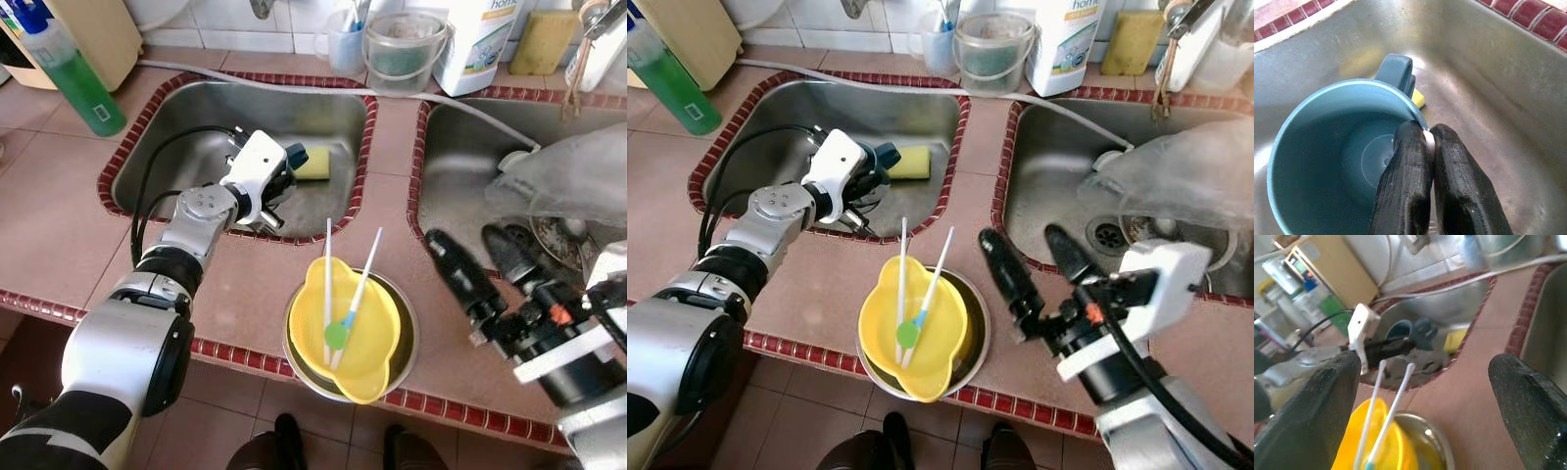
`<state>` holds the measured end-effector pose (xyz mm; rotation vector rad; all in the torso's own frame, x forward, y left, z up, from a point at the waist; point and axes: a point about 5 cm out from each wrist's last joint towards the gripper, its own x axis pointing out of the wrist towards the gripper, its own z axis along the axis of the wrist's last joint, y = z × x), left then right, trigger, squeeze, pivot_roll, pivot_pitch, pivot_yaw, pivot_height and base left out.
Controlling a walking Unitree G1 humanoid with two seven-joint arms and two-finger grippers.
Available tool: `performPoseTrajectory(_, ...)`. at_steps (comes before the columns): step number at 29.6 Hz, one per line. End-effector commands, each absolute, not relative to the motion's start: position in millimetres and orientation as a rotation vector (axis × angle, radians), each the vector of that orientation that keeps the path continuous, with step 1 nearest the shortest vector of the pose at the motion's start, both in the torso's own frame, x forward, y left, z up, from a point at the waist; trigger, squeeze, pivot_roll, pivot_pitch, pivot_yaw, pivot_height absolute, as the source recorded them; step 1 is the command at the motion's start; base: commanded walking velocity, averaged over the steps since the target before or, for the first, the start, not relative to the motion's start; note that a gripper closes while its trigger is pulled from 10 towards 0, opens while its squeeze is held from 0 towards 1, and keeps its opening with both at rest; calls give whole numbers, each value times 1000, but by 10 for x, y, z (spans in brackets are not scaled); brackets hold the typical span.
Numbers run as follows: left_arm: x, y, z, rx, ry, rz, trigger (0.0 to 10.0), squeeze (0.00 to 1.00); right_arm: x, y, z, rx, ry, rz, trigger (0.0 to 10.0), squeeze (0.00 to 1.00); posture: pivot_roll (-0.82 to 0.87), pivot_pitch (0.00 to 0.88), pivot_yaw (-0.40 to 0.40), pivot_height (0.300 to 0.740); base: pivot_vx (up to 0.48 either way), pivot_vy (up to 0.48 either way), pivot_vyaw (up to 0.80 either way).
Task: Kitchen organization
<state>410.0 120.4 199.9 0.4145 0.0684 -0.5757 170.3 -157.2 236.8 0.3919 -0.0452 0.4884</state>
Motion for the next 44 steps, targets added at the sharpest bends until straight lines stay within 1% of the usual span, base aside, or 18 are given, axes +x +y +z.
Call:
performPoseTrajectory(1,4118,1273,2055,422,62,-557,10000,0,1678,-1571,2387,428,-34,506,10000,0,-384,268,138,740,0,0,0)
performPoseTrajectory(9,4117,1283,2047,420,66,-553,10000,0,1702,-1651,2492,438,-51,504,10000,0,-384,273,135,740,0,0,0)
performPoseTrajectory(10,4118,1285,2047,419,67,-551,10000,439,1699,-1659,2514,448,-38,505,10000,0,-385,273,137,740,0,0,0)
performPoseTrajectory(11,4118,1285,2047,419,67,-551,10000,439,1699,-1659,2514,448,-38,505,10000,0,-385,273,137,740,0,0,0)
performPoseTrajectory(12,4119,1289,2049,417,67,-548,10000,1000,1696,-1661,2527,456,-34,506,10000,0,-386,274,137,740,0,0,0)
performPoseTrajectory(28,4138,1301,2113,391,56,-531,10000,1000,1703,-1656,2597,473,-32,500,10000,0,-377,279,139,740,0,0,0)
performPoseTrajectory(35,4162,1338,2229,365,15,-501,10000,1000,1750,-1626,2629,381,-109,492,10000,0,-344,262,141,740,0,0,0)
performPoseTrajectory(38,4183,1399,2340,315,-27,-456,10000,1000,1837,-1584,2597,342,-137,472,10000,0,-321,246,138,740,0,0,0)
performPoseTrajectory(41,4190,1421,2395,300,-52,-438,10000,1000,1883,-1571,2592,336,-156,468,10000,0,-307,238,136,740,0,0,0)
performPoseTrajectory(42,4195,1437,2434,280,-70,-422,10000,1000,1922,-1558,2584,337,-164,467,10000,0,-287,224,128,740,0,0,0)
performPoseTrajectory(44,4204,1465,2539,218,-125,-381,10000,1000,2078,-1508,2559,276,-214,457,10000,0,-258,197,112,740,0,0,0)
